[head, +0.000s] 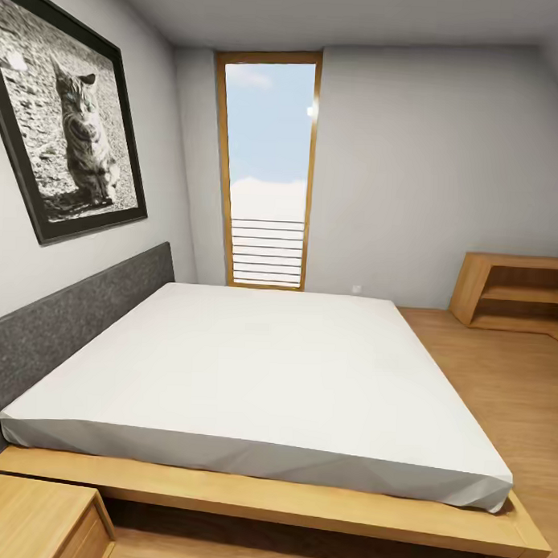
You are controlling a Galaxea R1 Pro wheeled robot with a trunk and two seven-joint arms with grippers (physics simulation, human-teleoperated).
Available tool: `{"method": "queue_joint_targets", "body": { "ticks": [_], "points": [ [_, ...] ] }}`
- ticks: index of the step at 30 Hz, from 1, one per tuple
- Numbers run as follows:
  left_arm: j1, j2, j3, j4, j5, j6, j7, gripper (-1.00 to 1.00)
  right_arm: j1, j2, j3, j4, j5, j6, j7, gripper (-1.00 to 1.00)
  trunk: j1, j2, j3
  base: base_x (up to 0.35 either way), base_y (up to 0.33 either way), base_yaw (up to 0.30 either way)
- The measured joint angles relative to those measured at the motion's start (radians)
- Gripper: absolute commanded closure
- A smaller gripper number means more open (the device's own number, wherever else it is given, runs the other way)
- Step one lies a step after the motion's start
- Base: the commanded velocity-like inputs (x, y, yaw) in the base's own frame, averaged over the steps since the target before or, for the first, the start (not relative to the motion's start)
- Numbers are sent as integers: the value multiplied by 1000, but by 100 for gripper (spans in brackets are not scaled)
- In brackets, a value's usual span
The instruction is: In the bedroom, organize the workspace by keeping the computer under the desk, ensuring the monitor is on the desk, placing the keyboard on the desk next to the monitor, placing the mouse on the desk next to the keyboard, moving the folder from the swivel chair onto the desk next to the mouse, stacking the notebook on top of the folder with the pen on top of the notebook, and positioning the swivel chair next to the desk.
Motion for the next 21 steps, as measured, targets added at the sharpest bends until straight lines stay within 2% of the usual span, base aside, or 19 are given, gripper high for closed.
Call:
{"method": "queue_joint_targets", "body": {
  "ticks": [5, 8, 21],
  "points": [
    [7, -22, -1, -18, 0, 7, -7, -100, -4, 20, 2, -16, -12, -7, -3, -100, -15, 28, 13, 0, 0, 0],
    [7, -38, -1, -20, 0, 14, -10, -100, -4, 17, 1, -17, -15, -8, -3, -100, -27, 49, 22, 0, 0, 0],
    [8, -43, 0, -21, 1, 17, -11, -100, -4, 14, 1, -20, -15, -10, 0, -100, -76, 140, 63, 0, 0, 0]
  ]
}}
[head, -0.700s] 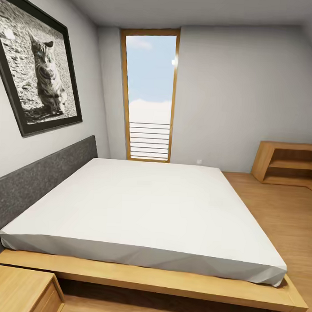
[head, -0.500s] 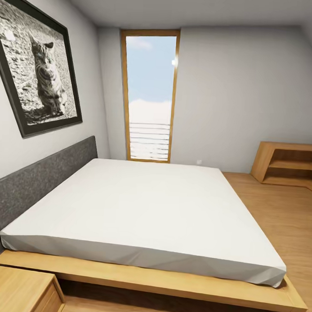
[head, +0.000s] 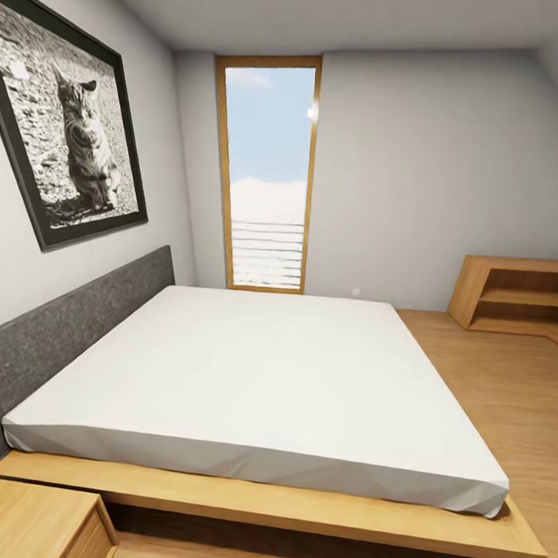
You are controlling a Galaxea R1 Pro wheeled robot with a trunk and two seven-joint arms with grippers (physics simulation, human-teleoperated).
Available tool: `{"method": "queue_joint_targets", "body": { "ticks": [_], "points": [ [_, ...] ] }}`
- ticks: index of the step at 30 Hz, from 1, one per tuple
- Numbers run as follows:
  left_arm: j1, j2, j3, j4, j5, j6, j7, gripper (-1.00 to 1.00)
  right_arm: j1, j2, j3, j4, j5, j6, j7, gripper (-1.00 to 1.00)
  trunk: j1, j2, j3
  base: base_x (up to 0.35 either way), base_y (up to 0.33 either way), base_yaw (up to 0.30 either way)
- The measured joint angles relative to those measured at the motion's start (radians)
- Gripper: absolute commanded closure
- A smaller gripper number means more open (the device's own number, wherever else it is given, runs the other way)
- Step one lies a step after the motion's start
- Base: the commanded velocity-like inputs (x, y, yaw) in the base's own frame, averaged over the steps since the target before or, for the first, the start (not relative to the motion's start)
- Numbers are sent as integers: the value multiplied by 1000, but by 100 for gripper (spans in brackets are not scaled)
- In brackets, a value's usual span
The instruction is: In the bedroom, organize the workspace by keeping the computer under the desk, ensuring the monitor is on the desk, placing the keyboard on the desk next to the monitor, placing the mouse on the desk next to the keyboard, moving the folder from the swivel chair onto the desk next to the mouse, stacking the notebook on top of the folder with the pen on top of the notebook, and positioning the swivel chair next to the desk.
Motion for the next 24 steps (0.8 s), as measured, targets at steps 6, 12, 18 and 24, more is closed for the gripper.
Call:
{"method": "queue_joint_targets", "body": {
  "ticks": [6, 12, 18, 24],
  "points": [
    [0, -2, -1, 0, 0, 0, 0, -100, 0, 4, 2, -1, -1, -5, 1, -100, -23, 42, 18, 0, 0, -35],
    [0, -2, 1, 0, 0, 0, 1, -100, 0, 4, 4, -2, 0, -35, 1, -100, -46, 84, 34, 0, 0, -192],
    [-1, 1, 2, -47, 1, 0, 1, -100, -1, 2, 6, -5, 3, -266, -3, -100, -69, 126, 47, 0, 0, -132],
    [-1, 5, 2, -112, 0, 0, 1, -100, 0, -7, 5, -59, 5, -359, -4, -100, -92, 168, 58, 0, 0, 70]
  ]
}}
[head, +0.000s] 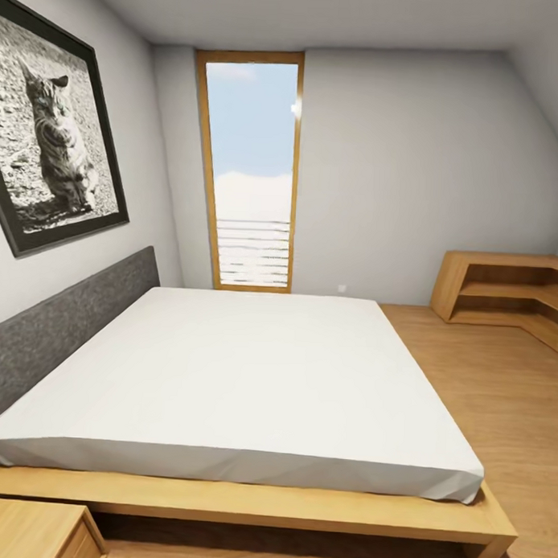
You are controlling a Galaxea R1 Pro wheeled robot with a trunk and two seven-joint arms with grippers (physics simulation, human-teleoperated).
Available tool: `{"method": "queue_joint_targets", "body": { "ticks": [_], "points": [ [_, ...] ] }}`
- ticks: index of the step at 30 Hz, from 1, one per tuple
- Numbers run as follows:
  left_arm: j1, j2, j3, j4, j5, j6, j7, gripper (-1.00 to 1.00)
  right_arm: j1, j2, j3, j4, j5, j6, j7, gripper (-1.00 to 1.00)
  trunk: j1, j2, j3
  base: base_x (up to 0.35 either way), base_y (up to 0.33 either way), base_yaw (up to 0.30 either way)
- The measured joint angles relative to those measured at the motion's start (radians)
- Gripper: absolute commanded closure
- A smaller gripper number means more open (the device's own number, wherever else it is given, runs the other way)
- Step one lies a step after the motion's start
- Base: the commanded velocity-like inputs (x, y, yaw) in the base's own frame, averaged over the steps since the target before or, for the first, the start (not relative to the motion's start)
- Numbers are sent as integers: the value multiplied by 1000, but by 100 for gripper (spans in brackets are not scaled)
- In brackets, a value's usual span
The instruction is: In the bedroom, organize the workspace by keeping the computer under the desk, ensuring the monitor is on the desk, placing the keyboard on the desk next to the monitor, placing the mouse on the desk next to the keyboard, moving the folder from the swivel chair onto the desk next to the mouse, stacking the notebook on top of the folder with the pen on top of the notebook, and positioning the swivel chair next to the desk.
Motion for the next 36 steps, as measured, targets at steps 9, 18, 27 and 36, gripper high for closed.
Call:
{"method": "queue_joint_targets", "body": {
  "ticks": [9, 18, 27, 36],
  "points": [
    [1, 7, 0, -135, 0, -71, 0, -100, -1, -22, -5, -82, -3, -221, 0, -100, -35, 63, 19, 0, 0, 174],
    [-52, 9, 1, -263, 5, -147, 3, -100, -18, -23, -7, -290, -6, -289, -3, -100, -69, 126, 46, 0, 0, -15],
    [-76, 9, 77, -225, 110, -213, 2, -100, -40, -29, -20, -281, -8, -292, -4, -100, -104, 189, 74, 0, 0, -239],
    [-79, 8, 159, -130, 199, -332, -7, -100, -42, -35, -53, -207, -3, -307, -4, -100, -115, 211, 83, 0, 0, -283]
  ]
}}
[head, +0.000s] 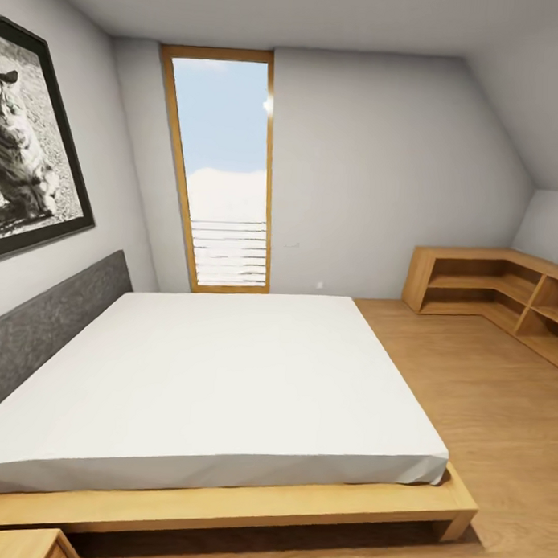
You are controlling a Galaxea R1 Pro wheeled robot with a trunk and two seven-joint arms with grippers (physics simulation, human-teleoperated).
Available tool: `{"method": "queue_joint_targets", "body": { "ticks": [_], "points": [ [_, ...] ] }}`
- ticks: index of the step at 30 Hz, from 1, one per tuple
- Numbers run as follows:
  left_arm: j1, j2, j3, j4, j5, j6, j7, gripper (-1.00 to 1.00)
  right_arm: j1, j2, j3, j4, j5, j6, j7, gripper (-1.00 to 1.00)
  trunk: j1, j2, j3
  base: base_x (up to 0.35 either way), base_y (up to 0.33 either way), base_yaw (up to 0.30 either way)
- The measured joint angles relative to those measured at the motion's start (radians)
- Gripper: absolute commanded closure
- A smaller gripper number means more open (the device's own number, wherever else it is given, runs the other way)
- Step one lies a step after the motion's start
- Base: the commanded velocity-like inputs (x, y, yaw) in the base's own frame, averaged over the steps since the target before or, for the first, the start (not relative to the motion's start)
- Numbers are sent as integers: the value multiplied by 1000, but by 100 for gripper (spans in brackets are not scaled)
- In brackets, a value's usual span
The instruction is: In the bedroom, organize the workspace by keeping the computer under the desk, ensuring the monitor is on the desk, placing the keyboard on the desk next to the monitor, placing the mouse on the desk next to the keyboard, moving the folder from the swivel chair onto the desk next to the mouse, stacking the notebook on top of the folder with the pen on top of the notebook, and positioning the swivel chair next to the desk.
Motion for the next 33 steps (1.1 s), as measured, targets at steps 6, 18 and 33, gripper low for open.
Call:
{"method": "queue_joint_targets", "body": {
  "ticks": [6, 18, 33],
  "points": [
    [0, 0, 1, 22, 6, -23, -2, -100, -1, -4, -4, 14, 2, -5, 0, -100, 0, 0, 0, 0, 0, -297],
    [0, 1, -37, 34, -36, -107, -2, -100, -2, -17, -5, 16, 4, -7, 2, -100, 0, 0, 0, 0, 0, -300],
    [0, -2, -48, 140, -224, -499, 18, -100, -2, -19, -11, 17, -2, -213, -1, -100, 0, 0, 0, 0, 0, -300]
  ]
}}
